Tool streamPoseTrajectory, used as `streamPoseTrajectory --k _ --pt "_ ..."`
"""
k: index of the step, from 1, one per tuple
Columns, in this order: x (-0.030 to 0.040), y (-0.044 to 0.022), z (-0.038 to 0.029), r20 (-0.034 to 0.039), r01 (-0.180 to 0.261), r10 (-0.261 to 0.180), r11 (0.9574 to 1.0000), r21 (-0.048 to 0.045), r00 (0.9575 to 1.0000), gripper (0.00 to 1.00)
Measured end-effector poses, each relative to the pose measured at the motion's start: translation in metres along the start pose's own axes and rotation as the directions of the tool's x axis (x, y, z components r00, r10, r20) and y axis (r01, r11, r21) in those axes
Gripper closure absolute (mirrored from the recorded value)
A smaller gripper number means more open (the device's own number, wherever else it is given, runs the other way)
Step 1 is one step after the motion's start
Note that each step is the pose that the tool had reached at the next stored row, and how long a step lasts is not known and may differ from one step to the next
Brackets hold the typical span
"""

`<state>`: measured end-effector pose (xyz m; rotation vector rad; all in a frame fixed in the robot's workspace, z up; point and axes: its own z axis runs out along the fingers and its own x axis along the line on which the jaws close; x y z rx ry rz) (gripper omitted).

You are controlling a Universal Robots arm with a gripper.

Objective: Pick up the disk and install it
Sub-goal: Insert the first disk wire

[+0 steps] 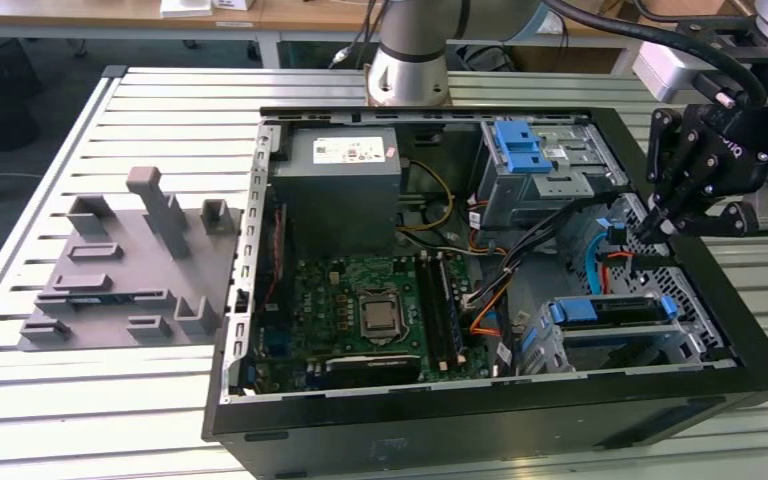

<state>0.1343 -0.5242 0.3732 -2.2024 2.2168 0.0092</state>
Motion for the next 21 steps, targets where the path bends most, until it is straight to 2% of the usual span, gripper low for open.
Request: streamPoseTrajectory --k 1,21 --pt "0.0000 0.0000 0.0000 0.0001 0.000 0.000 1.0000 0.0000 1.0000 0.90" --pt "0.0000 0.0022 0.0000 0.0008 0.000 0.000 1.0000 0.0000 1.0000 0.89"
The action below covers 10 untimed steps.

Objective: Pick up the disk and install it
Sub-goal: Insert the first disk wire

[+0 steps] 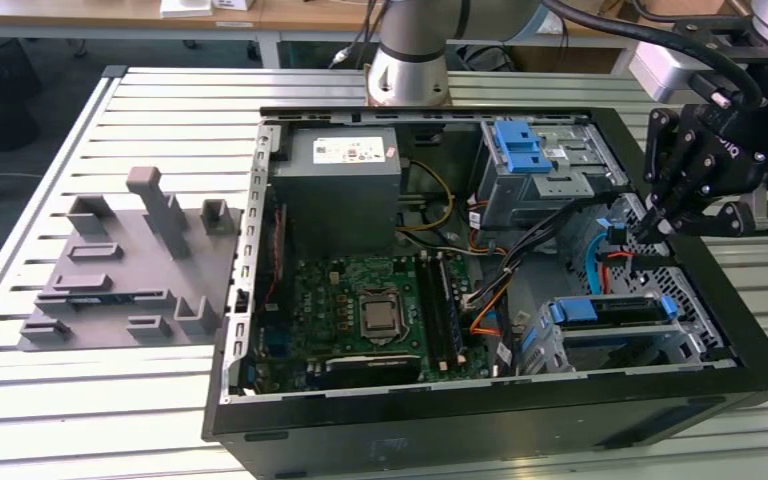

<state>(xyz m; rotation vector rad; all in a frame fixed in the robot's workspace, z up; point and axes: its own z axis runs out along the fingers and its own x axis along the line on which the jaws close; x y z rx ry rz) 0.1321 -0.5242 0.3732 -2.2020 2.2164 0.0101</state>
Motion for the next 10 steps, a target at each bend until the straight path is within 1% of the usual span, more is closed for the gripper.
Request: streamPoseTrajectory --k 4,5,6,7,10 --pt "0.0000 0.0000 0.0000 -0.0014 0.000 0.000 1.0000 0.0000 1.0000 0.89" --pt "0.0000 0.0000 0.0000 -0.0026 0.000 0.000 1.0000 0.0000 1.0000 0.89" --pt "-0.0001 0.0000 0.0000 -0.0058 0.000 0.000 1.0000 0.0000 1.0000 0.89" --pt "0.0000 0.0000 0.0000 -0.0107 0.000 0.000 1.0000 0.0000 0.9999 0.89" --pt "0.0000 0.0000 0.0000 -0.0116 0.000 0.000 1.0000 0.0001 0.9999 0.89"
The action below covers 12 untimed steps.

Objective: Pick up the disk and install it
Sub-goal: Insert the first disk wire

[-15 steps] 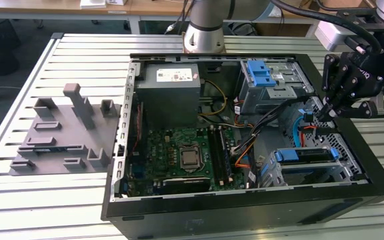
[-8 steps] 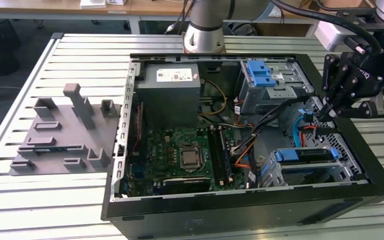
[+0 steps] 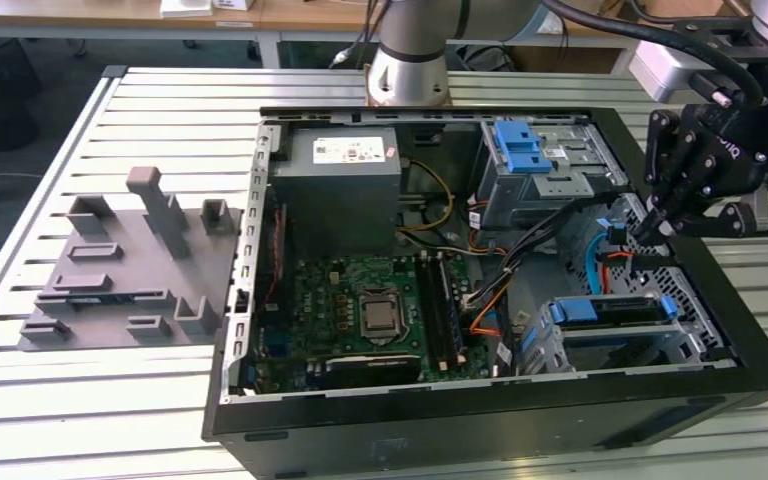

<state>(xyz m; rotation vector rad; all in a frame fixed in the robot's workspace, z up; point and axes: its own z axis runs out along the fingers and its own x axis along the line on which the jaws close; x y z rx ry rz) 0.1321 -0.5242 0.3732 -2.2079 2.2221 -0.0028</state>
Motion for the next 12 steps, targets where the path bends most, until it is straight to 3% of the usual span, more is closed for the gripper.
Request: streamPoseTrajectory --k 3,6,9,12 --pt "0.0000 0.0000 0.0001 -0.0066 0.000 0.000 1.0000 0.0001 1.0000 0.89" --pt "0.0000 0.0000 -0.0001 -0.0083 0.000 0.000 1.0000 0.0001 1.0000 0.89" --pt "0.0000 0.0000 0.0000 -0.0179 0.000 0.000 1.0000 0.0002 0.9998 0.89" --pt "0.0000 0.0000 0.0001 -0.0205 0.000 0.000 1.0000 0.0001 0.9998 0.89"
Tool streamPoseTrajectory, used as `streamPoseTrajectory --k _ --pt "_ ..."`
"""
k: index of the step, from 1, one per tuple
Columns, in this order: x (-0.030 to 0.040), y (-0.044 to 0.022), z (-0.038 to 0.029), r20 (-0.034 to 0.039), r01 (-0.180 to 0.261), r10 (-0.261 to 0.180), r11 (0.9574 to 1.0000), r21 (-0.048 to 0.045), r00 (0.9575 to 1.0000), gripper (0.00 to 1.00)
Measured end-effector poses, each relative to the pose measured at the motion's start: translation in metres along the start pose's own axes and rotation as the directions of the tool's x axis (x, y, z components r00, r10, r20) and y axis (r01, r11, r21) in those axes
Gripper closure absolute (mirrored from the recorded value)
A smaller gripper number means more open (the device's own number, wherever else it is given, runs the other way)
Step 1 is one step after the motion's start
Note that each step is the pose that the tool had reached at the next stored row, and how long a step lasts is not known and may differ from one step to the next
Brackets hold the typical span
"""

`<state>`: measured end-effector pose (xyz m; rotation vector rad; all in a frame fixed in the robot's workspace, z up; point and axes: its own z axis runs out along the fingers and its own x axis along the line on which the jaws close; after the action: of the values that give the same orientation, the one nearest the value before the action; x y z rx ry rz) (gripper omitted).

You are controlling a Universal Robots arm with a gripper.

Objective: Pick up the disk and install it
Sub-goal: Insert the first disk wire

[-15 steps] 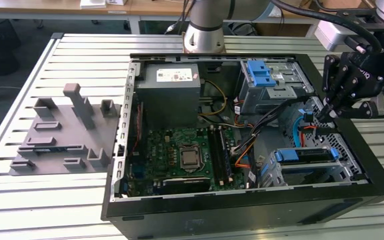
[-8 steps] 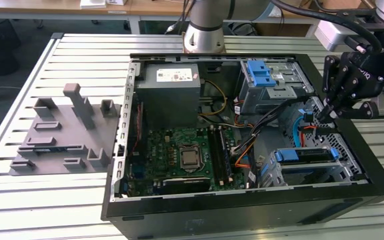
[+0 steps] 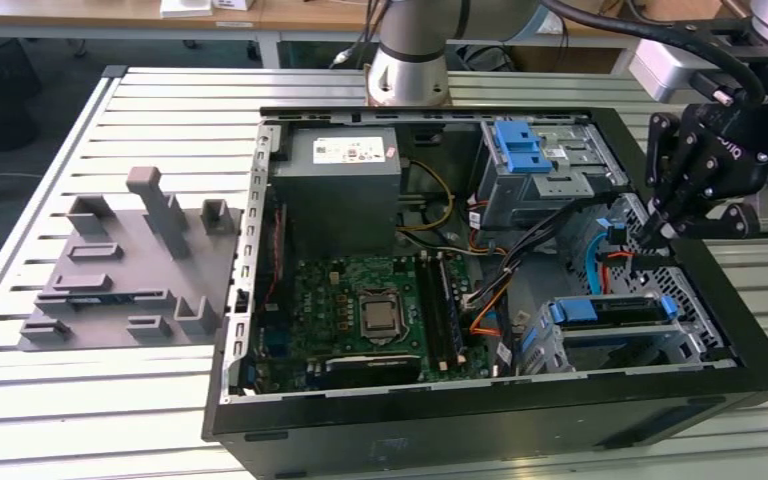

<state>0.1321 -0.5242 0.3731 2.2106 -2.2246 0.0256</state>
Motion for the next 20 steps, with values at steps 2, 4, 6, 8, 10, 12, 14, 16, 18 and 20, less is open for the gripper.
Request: streamPoseTrajectory --k 2,4,6,8,10,12,14,16,18,20 --pt "0.0000 0.0000 -0.0001 -0.0075 0.000 0.000 1.0000 0.0000 1.0000 0.89" --pt "0.0000 0.0000 0.0000 -0.0112 0.000 0.000 1.0000 0.0001 0.9999 0.89" --pt "0.0000 0.0000 0.0000 -0.0139 0.000 0.000 1.0000 0.0001 0.9999 0.89" --pt "0.0000 0.0000 0.0000 -0.0196 0.000 0.000 1.0000 0.0001 0.9998 0.89" --pt "0.0000 0.0000 -0.0001 -0.0199 0.000 0.000 1.0000 0.0001 0.9998 0.89" --pt "0.0000 0.0000 0.0000 -0.0199 0.000 0.000 1.0000 0.0001 0.9998 0.89" --pt "0.0000 0.0000 -0.0001 -0.0200 0.000 0.000 1.0000 0.0001 0.9998 0.89" --pt "0.0000 0.0000 -0.0001 -0.0200 0.000 0.000 1.0000 0.0001 0.9998 0.89" --pt "0.0000 0.0000 -0.0001 -0.0200 0.000 0.000 1.0000 0.0001 0.9998 0.89" --pt "0.0000 0.0000 -0.0001 -0.0200 0.000 0.000 1.0000 0.0001 0.9998 0.89"
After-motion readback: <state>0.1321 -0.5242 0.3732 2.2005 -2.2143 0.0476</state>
